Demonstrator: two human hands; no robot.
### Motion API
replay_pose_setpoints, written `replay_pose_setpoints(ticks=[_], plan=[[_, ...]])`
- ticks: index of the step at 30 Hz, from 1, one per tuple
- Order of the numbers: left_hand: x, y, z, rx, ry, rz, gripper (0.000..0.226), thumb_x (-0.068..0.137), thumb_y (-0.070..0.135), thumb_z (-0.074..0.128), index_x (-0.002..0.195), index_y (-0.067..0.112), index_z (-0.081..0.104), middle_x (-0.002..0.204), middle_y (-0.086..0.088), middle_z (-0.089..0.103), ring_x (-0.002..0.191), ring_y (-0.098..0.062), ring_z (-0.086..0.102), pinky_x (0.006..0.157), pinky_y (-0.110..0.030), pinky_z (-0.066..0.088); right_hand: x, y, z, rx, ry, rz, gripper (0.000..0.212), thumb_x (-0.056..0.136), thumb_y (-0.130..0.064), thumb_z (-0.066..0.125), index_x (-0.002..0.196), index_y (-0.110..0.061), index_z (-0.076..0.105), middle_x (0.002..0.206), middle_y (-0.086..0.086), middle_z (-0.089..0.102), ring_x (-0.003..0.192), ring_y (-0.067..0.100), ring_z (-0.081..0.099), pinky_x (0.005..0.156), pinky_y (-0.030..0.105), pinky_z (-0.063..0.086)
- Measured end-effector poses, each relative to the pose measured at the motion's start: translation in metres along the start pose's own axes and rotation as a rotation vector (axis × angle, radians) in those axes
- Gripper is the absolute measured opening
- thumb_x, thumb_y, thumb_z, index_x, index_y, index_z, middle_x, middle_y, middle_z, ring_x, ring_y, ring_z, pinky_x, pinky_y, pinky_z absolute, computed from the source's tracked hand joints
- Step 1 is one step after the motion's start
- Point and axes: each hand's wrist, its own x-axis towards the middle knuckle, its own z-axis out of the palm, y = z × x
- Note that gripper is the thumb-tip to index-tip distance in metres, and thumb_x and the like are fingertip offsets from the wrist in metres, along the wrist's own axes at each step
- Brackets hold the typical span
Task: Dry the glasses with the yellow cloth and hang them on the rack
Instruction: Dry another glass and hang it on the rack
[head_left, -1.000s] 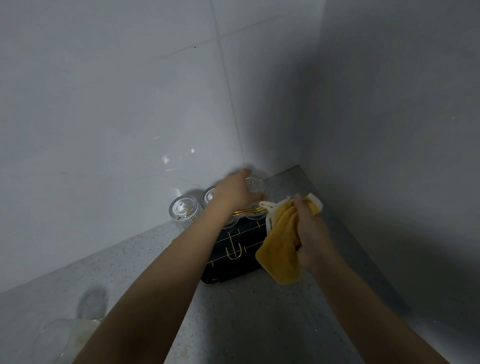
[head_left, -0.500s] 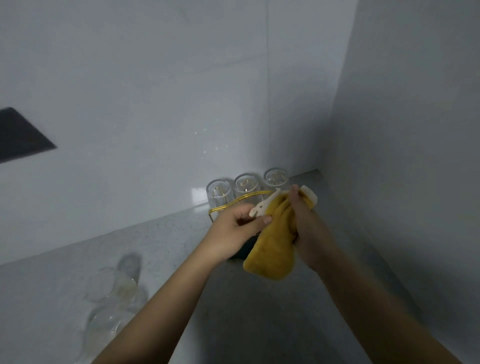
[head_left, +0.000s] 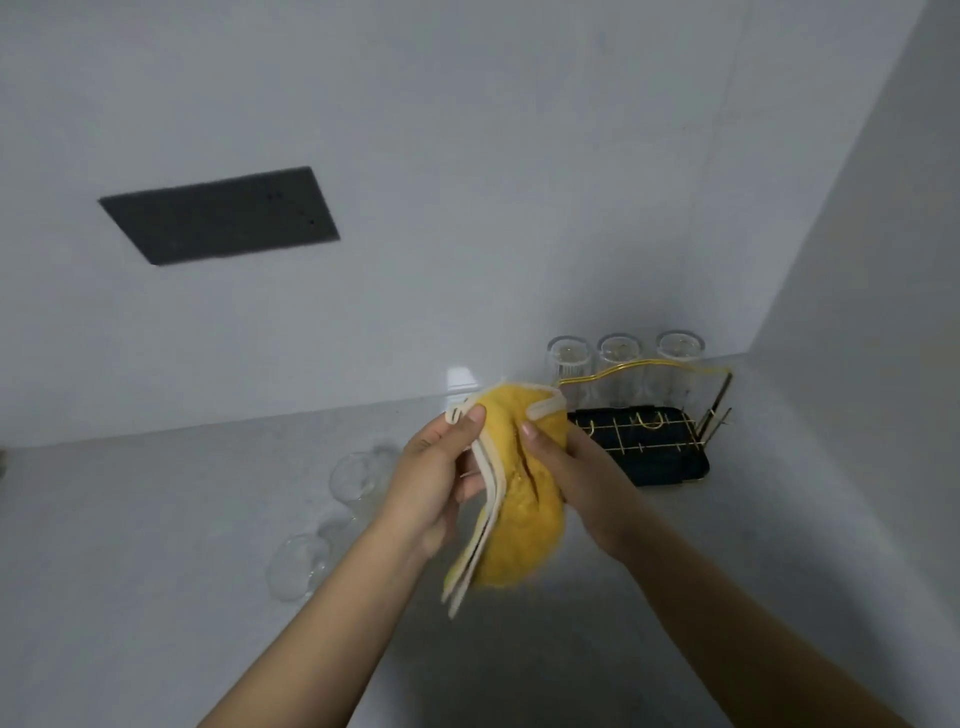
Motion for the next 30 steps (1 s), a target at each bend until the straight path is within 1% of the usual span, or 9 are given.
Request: replay_pose_setpoints(ticks=[4, 6, 12, 14, 16, 19, 23, 27, 30], plan=[[-0.011, 0.008, -0.039, -0.020, 0.109, 0.011, 0.018, 0.095, 0.019, 0.056, 0.090, 0.007, 0.068, 0.075, -0.005, 0.072, 0.067, -0.014, 0.069, 0.058, -0.026, 0.057, 0.002, 0.004, 0.035, -0.006, 0.007, 0.097, 0.023, 0.089, -0.045, 0.050, 0.092, -0.025, 0.061, 0.097, 0.001, 0.067, 0.089, 0.017, 0.065, 0.075, 0.031, 0.053], [-0.013, 0.010, -0.058, -0.035, 0.173, 0.004, 0.021, 0.095, 0.020, 0.057, 0.097, 0.003, 0.068, 0.083, -0.010, 0.072, 0.076, -0.020, 0.069, 0.070, -0.031, 0.059, 0.001, 0.006, 0.046, -0.038, -0.055, 0.139, 0.024, 0.088, -0.040, 0.054, 0.097, -0.020, 0.063, 0.098, 0.002, 0.067, 0.089, 0.016, 0.065, 0.070, 0.026, 0.052], [-0.009, -0.007, -0.106, 0.026, 0.266, -0.050, 0.021, 0.096, 0.023, 0.058, 0.091, 0.006, 0.069, 0.084, -0.008, 0.073, 0.073, -0.019, 0.068, 0.070, -0.030, 0.056, -0.002, 0.012, 0.070, 0.042, 0.075, 0.248, 0.030, 0.083, -0.034, 0.064, 0.105, -0.014, 0.059, 0.098, 0.004, 0.065, 0.090, 0.024, 0.061, 0.074, 0.038, 0.051], [-0.007, -0.016, -0.116, 0.074, 0.270, -0.063, 0.023, 0.096, 0.023, 0.057, 0.092, 0.004, 0.068, 0.088, -0.011, 0.072, 0.079, -0.021, 0.067, 0.077, -0.035, 0.055, -0.004, 0.015, 0.079, 0.001, 0.150, 0.225, 0.031, 0.082, -0.035, 0.064, 0.104, -0.014, 0.059, 0.094, 0.004, 0.065, 0.086, 0.022, 0.062, 0.069, 0.035, 0.051], [-0.007, -0.024, -0.126, 0.182, 0.240, -0.047, 0.022, 0.098, 0.023, 0.054, 0.095, 0.007, 0.069, 0.089, -0.010, 0.070, 0.082, -0.022, 0.065, 0.080, -0.035, 0.054, -0.006, 0.019, 0.087, -0.066, 0.220, 0.183, 0.027, 0.084, -0.036, 0.062, 0.099, -0.013, 0.059, 0.090, 0.004, 0.064, 0.081, 0.020, 0.061, 0.064, 0.032, 0.049], [-0.011, -0.039, -0.143, 0.377, 0.221, -0.007, 0.022, 0.098, 0.016, 0.053, 0.114, 0.008, 0.065, 0.092, -0.002, 0.067, 0.085, -0.018, 0.062, 0.078, -0.027, 0.052, -0.008, 0.024, 0.092, -0.231, 0.308, 0.111, 0.020, 0.088, -0.035, 0.058, 0.091, -0.015, 0.058, 0.083, 0.001, 0.060, 0.077, 0.016, 0.056, 0.070, 0.032, 0.044], [-0.019, -0.058, -0.171, 0.685, 0.290, 0.045, 0.028, 0.094, 0.017, 0.060, 0.122, 0.011, 0.063, 0.109, 0.005, 0.065, 0.107, -0.016, 0.061, 0.083, -0.018, 0.042, -0.004, 0.040, 0.104, -0.487, 0.309, 0.116, 0.023, 0.093, -0.032, 0.051, 0.095, -0.010, 0.058, 0.084, 0.004, 0.056, 0.084, 0.020, 0.054, 0.075, 0.031, 0.041], [-0.020, -0.077, -0.190, 1.051, 0.305, 0.072, 0.044, 0.087, 0.029, 0.068, 0.129, 0.022, 0.058, 0.135, 0.002, 0.055, 0.127, -0.016, 0.048, 0.102, -0.028, 0.033, 0.000, 0.060, 0.116, -0.497, 0.266, 0.191, 0.019, 0.095, -0.026, 0.046, 0.081, -0.015, 0.053, 0.069, -0.005, 0.050, 0.065, 0.012, 0.049, 0.056, 0.018, 0.038], [-0.014, -0.091, -0.201, 1.157, 0.220, 0.050, 0.070, 0.079, 0.039, 0.075, 0.141, 0.020, 0.046, 0.146, 0.001, 0.045, 0.136, -0.019, 0.037, 0.110, -0.032, 0.022, 0.004, 0.068, 0.124, -0.489, 0.284, 0.249, 0.022, 0.096, -0.029, 0.045, 0.088, -0.013, 0.056, 0.071, 0.000, 0.050, 0.067, 0.014, 0.048, 0.066, 0.027, 0.041]])
